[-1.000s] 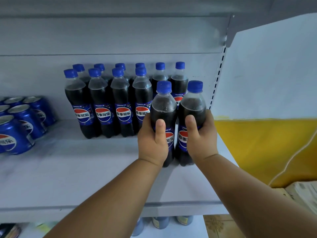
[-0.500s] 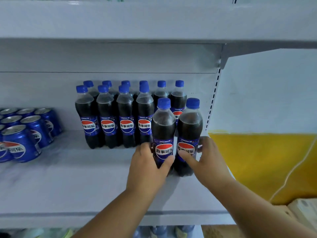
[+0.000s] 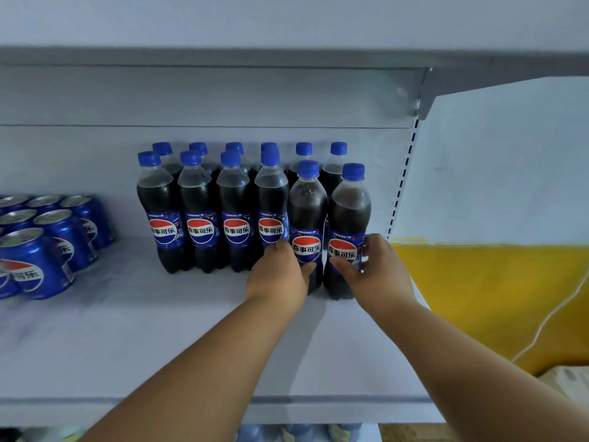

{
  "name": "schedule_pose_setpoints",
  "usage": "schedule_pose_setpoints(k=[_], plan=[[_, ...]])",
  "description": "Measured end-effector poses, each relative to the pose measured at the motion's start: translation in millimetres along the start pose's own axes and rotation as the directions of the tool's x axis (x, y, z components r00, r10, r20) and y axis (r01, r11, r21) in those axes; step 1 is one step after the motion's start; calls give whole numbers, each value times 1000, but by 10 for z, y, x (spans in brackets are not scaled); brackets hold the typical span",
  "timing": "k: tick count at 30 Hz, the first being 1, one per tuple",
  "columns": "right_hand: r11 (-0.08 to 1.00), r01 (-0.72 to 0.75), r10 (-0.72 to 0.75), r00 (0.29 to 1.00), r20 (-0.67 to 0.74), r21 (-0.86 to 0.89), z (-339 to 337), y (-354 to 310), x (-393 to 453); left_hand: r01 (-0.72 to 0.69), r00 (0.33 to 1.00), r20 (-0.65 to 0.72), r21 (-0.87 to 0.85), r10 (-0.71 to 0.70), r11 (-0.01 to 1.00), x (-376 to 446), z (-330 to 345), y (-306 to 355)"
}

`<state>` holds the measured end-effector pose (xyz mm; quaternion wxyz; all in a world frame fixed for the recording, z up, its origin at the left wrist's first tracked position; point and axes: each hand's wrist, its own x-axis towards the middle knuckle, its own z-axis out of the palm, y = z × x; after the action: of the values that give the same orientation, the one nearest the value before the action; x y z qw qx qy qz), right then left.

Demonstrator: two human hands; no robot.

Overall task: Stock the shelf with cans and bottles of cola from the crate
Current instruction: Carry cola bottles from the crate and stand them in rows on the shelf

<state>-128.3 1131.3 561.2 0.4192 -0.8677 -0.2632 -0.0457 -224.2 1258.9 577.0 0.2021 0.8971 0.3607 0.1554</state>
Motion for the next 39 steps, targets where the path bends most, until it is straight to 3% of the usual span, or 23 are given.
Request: schedule_pose_setpoints(k=[21, 39], plan=[[1000, 14, -13, 998, 57, -21, 128, 96, 581, 102, 995, 7, 120, -104, 988, 502, 111, 264], [999, 5, -8, 996, 86, 31, 132, 60, 647, 134, 984, 68, 337, -166, 932, 493, 21, 445]])
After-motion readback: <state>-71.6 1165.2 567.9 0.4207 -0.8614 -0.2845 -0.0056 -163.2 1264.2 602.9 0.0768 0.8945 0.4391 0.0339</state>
